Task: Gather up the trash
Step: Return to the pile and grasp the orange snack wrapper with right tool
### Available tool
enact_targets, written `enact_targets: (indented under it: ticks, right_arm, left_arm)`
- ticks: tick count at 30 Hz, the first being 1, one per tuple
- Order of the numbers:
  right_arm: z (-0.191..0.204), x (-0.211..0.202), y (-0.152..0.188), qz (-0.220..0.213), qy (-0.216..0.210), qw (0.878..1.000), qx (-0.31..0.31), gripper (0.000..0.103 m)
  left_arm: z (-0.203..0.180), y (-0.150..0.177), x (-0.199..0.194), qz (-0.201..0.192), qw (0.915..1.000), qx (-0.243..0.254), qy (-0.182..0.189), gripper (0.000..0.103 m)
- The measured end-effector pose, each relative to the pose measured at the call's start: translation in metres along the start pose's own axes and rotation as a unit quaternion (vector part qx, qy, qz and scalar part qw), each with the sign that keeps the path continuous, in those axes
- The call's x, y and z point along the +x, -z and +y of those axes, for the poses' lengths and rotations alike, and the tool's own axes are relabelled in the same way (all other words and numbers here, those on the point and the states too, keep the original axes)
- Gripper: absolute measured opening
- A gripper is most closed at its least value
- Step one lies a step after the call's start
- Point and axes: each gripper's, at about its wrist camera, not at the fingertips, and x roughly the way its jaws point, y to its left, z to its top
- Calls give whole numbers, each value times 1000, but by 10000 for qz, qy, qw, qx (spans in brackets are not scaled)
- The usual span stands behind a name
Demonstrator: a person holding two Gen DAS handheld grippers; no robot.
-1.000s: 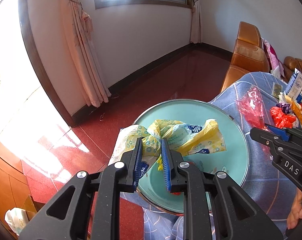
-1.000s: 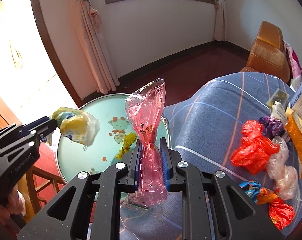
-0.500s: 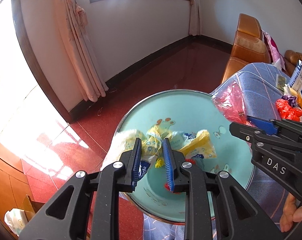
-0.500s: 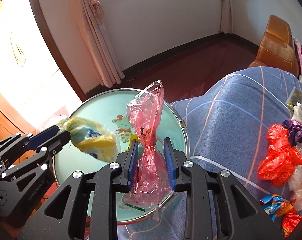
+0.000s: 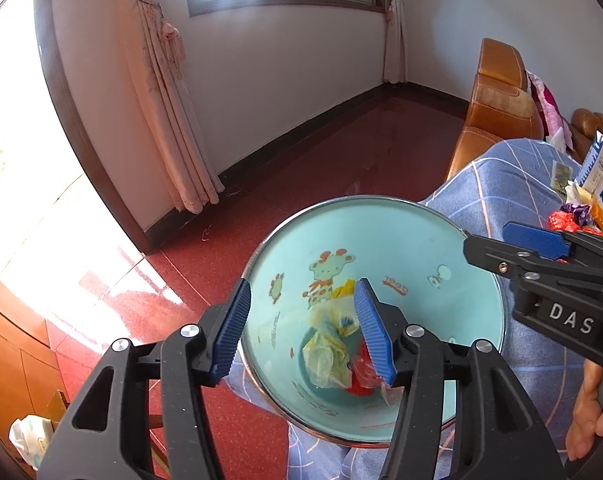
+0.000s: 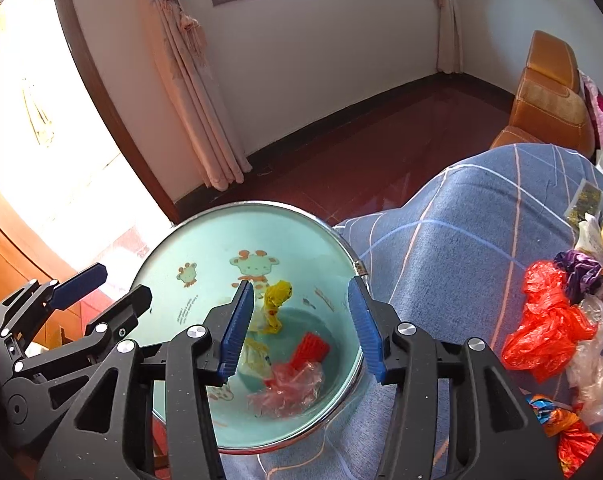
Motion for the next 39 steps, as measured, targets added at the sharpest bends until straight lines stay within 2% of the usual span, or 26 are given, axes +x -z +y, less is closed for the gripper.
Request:
enact_targets:
  ticks: [2, 5, 8, 10, 14, 20, 26, 33, 39]
  right_arm:
    - [-1, -7, -1, -70, 26, 10000, 27, 50]
    - [-2, -16, 0, -124, 131, 9998, 34, 55]
    - [-9, -29, 4, -190, 212, 9996, 71, 56]
    - [-15, -37, 6, -235, 271, 9993, 111, 58]
    - [-32, -57, 13, -341, 419, 9983, 229, 59]
    - [-69, -92, 32, -491, 762, 9950, 427, 59]
    - [-123, -126, 59, -552, 1256, 9885, 644, 59]
    - [-184, -145, 83, -469, 1627, 9798, 1069, 58]
    - [-216, -149, 92, -419, 1819, 9765, 1078, 57]
  left_arm:
    - [2, -1, -4, -45, 10000, -33, -80, 67]
    - [2, 0, -11, -113, 9998, -89, -135, 73]
    - [-2, 0, -20, -191, 9997, -55, -155, 79]
    - [-6, -1, -25, -236, 9997, -3, -106, 80]
    - [-22, 0, -39, -356, 9992, 156, 38, 89]
    - [-54, 5, -50, -353, 9977, 501, 277, 90]
    - [-91, 9, -54, -290, 9943, 856, 562, 91]
    - [-133, 10, -45, -144, 9888, 1178, 906, 91]
    - [-167, -1, -36, -142, 9833, 1356, 1209, 90]
